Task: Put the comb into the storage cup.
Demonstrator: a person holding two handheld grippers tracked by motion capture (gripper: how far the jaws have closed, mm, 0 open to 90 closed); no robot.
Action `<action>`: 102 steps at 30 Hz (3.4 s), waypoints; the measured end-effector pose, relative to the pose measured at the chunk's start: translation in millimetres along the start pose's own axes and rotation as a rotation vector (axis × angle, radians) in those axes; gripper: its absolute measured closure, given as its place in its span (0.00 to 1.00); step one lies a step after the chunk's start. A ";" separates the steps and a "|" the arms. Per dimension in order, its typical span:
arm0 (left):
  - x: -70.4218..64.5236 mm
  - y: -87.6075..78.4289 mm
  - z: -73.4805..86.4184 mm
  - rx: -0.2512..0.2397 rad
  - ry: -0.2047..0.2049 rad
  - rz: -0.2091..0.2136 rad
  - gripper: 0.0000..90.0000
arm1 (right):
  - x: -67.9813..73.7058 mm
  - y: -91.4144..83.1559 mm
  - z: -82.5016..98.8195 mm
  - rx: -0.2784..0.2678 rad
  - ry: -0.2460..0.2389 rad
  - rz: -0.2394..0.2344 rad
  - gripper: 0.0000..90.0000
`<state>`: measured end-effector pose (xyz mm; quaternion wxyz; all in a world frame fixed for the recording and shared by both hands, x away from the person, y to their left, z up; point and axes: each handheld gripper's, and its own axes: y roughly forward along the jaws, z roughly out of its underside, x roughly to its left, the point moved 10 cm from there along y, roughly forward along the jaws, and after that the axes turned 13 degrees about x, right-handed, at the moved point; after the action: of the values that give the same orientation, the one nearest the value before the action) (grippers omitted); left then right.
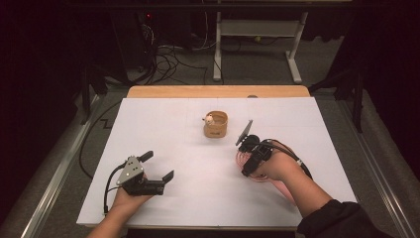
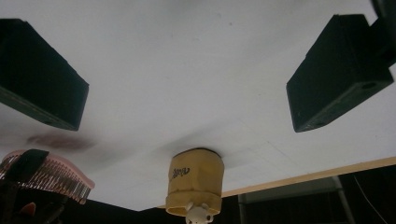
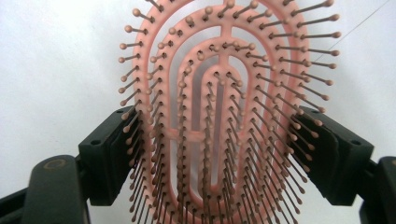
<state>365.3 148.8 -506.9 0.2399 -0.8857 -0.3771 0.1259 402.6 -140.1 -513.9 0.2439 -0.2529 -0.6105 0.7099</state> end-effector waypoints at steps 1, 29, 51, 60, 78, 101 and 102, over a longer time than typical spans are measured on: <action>0.0 0.0 0.0 0.000 -0.001 0.000 0.00 | -1.5 -1.5 -1.2 -0.016 -0.018 0.004 0.23; 0.2 0.0 -0.1 -0.001 -0.001 0.000 0.00 | -15.2 -44.0 -0.7 -0.338 0.083 -0.035 0.23; 0.7 -0.8 -0.5 -0.004 -0.005 0.002 0.00 | -24.3 -69.2 1.3 -0.571 0.117 -0.011 0.23; 1.0 -0.6 -0.5 -0.004 -0.007 0.002 0.00 | -27.7 -81.3 4.0 -0.699 0.153 0.008 0.23; 4.0 -2.2 -0.7 -0.010 -0.019 -0.002 0.00 | -30.4 -90.1 8.4 -0.870 0.196 0.018 0.23; 6.0 -3.2 -0.9 -0.014 -0.020 -0.006 0.00 | -39.1 -90.8 19.8 -1.026 0.286 0.022 0.23; 6.0 -3.2 -1.0 -0.015 -0.019 -0.007 0.00 | -39.5 -90.8 20.4 -1.031 0.289 0.023 0.23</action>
<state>367.9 154.8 -504.6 0.2302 -0.8849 -0.3832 0.1309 422.4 -168.8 -419.0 0.1617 -0.4418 -0.8373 0.2786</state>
